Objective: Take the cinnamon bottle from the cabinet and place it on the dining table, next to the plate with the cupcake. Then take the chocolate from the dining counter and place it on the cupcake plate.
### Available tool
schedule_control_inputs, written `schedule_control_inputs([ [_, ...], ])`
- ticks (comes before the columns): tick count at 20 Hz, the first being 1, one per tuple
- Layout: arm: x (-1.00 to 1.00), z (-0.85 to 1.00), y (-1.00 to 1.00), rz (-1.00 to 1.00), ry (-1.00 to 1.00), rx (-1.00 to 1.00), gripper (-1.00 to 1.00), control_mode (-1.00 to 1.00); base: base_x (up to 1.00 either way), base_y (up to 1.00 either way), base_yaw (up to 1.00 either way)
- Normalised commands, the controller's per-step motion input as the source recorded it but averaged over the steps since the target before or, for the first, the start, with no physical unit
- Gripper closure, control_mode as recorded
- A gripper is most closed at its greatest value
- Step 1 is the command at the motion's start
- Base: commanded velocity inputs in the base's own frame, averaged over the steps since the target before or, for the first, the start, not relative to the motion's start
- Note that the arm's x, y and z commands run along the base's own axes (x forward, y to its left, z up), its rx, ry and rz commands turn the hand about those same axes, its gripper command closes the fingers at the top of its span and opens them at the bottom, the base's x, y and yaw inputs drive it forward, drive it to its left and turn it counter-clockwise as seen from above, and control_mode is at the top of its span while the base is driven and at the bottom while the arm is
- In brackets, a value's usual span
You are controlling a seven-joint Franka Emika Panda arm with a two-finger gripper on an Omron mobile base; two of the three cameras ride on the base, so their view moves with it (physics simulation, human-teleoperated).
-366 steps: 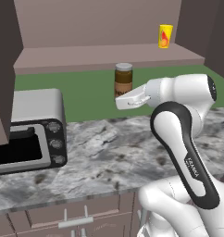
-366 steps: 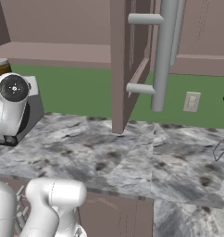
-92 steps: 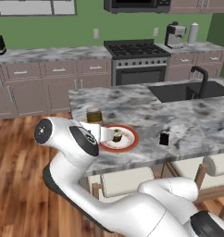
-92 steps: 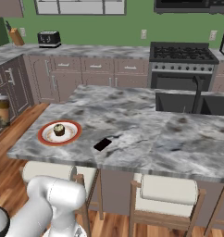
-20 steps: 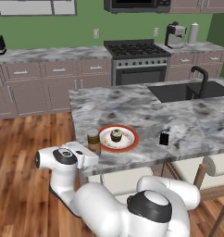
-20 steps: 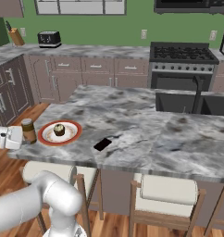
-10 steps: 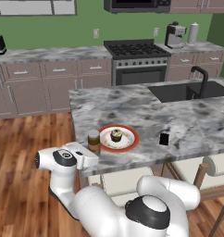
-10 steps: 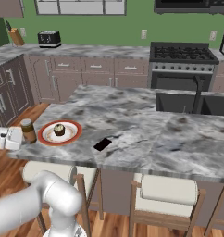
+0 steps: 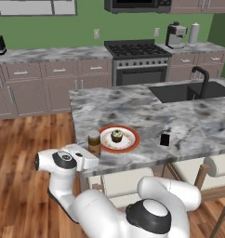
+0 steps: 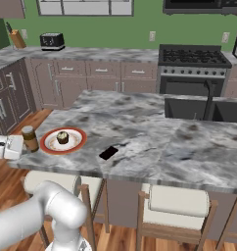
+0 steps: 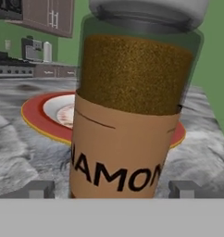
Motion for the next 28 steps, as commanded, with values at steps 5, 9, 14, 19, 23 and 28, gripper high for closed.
schedule_control_inputs([
  [5,-0.15,0.00,0.20,0.00,0.03,0.00,-1.00,-1.00,0.00,0.00,0.00],
  [9,-0.08,-0.01,0.31,0.00,0.10,0.00,-1.00,-1.00,0.00,0.00,0.00],
  [14,-0.24,0.03,0.14,0.00,0.03,0.02,-1.00,-1.00,0.00,0.00,0.00],
  [19,-0.47,0.10,0.00,0.00,0.06,0.07,-1.00,-1.00,0.00,0.00,0.00],
  [23,-0.56,0.22,-0.01,0.01,0.04,0.18,-1.00,-1.00,0.00,0.00,0.00],
  [28,-0.58,0.29,-0.18,0.11,0.10,0.17,-1.00,-1.00,0.00,0.00,0.00],
])
